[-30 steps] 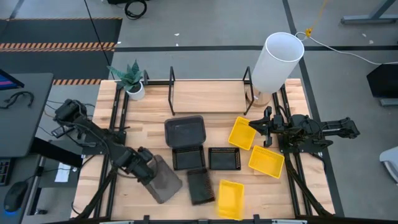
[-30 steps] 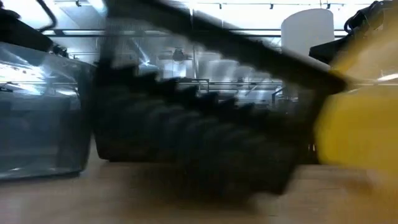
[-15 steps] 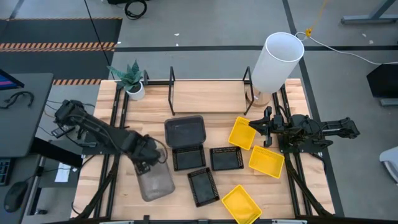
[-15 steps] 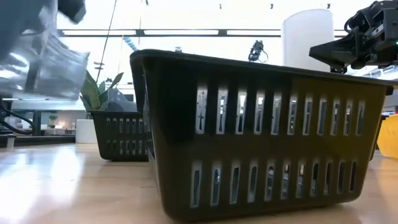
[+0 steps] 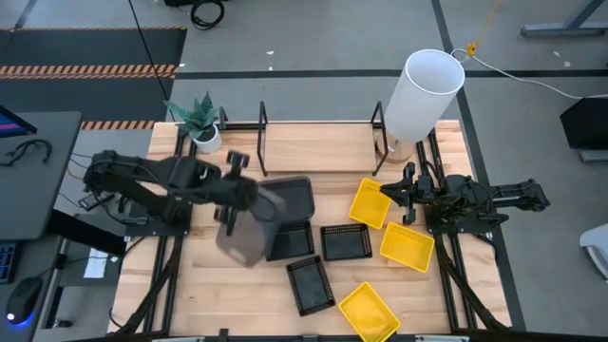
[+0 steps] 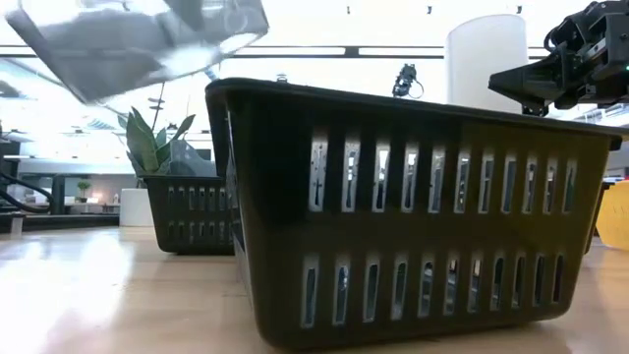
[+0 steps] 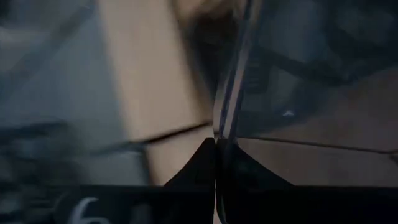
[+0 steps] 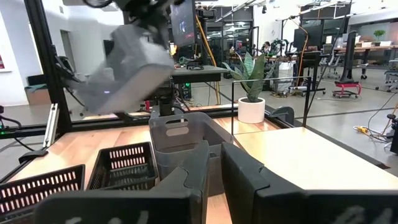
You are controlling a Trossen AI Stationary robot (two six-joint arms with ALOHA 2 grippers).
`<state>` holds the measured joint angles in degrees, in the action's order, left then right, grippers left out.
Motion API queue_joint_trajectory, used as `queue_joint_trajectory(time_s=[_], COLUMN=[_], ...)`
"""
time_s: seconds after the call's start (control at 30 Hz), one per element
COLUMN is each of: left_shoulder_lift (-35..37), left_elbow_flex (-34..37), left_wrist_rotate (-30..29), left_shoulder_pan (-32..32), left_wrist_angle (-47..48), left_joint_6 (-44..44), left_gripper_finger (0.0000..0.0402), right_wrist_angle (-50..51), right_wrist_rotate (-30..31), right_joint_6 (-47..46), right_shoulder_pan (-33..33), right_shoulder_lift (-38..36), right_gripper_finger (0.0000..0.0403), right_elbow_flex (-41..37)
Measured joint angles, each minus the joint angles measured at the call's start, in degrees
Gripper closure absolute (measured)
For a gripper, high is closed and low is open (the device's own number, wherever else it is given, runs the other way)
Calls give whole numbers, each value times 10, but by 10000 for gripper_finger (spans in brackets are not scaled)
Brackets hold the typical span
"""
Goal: Stack baskets on shelf by color
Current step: Stack the bottom black bin on the top black bins
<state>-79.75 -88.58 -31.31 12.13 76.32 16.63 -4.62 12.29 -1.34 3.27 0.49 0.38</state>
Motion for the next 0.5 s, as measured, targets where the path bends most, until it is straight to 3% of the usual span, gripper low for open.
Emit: queue_joint_trajectory(time_s=[0.13,0.37,0.5], left_shoulder_lift=[0,0,0], left_elbow_flex=[0,0,0], left_wrist_rotate=[-38,-38,-10], left_shoulder_pan=[-41,-89,-117], left_wrist_angle=[-68,-194,-253], left_joint_6=[157,366,460], left_gripper_finger=[395,395,395], right_wrist_angle=[0,0,0], right_wrist_rotate=[0,0,0], right_joint_6=[0,0,0], right_shoulder_pan=[0,0,0], right_shoulder_lift=[0,0,0], right_gripper_finger=[357,357,357], right_elbow_flex=[0,0,0])
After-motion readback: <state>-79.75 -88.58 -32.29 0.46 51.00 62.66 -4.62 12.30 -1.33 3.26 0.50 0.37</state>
